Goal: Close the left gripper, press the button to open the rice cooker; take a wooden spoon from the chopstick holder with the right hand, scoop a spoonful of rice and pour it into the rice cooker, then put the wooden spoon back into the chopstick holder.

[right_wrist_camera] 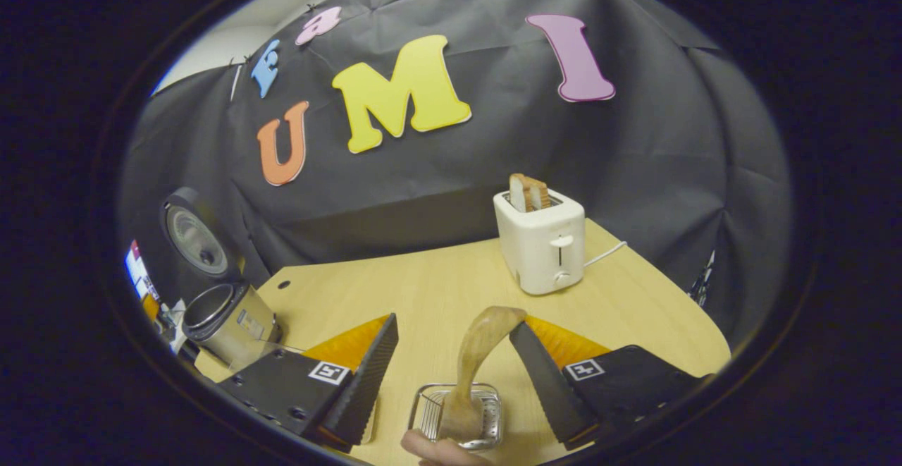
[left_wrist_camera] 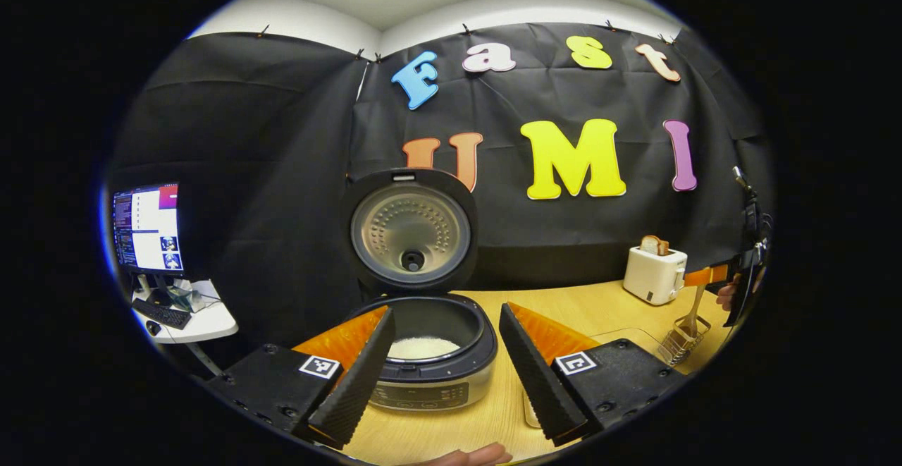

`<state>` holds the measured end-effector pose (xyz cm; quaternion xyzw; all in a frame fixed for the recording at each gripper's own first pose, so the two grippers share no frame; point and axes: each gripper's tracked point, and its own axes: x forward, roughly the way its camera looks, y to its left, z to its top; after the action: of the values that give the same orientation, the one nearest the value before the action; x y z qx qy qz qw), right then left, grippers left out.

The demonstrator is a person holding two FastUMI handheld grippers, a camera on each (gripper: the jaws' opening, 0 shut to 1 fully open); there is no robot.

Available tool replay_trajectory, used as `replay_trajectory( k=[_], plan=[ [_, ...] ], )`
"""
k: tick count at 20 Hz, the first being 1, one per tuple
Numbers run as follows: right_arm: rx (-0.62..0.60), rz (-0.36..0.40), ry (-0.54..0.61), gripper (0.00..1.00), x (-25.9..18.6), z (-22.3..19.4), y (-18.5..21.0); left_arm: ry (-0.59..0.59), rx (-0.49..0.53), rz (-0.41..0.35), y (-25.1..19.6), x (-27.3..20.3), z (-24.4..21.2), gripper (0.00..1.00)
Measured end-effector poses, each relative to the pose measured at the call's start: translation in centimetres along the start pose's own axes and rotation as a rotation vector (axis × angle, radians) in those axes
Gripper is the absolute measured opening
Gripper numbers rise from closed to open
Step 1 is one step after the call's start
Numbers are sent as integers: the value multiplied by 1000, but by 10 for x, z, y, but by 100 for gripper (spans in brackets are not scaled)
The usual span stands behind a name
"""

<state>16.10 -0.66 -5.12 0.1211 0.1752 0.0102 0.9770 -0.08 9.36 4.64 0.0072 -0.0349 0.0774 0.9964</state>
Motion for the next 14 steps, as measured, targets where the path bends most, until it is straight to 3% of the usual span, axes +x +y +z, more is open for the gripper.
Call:
replay_trajectory(
  k=[2,3,8,11,14],
  plan=[
    [-2,4,-22,95,-10,7,-2,-24,-1,2,3,5,17,91],
    [-6,3,-33,95,-15,11,-2,-31,-15,1,5,7,23,95],
    [-61,4,-107,95,-46,29,-5,-40,-93,-14,18,21,55,95],
    [-52,51,-108,95,-63,21,0,-78,-60,33,37,37,78,95],
    [-30,102,-99,95,-76,7,2,-85,-73,23,37,53,94,95]
  ],
)
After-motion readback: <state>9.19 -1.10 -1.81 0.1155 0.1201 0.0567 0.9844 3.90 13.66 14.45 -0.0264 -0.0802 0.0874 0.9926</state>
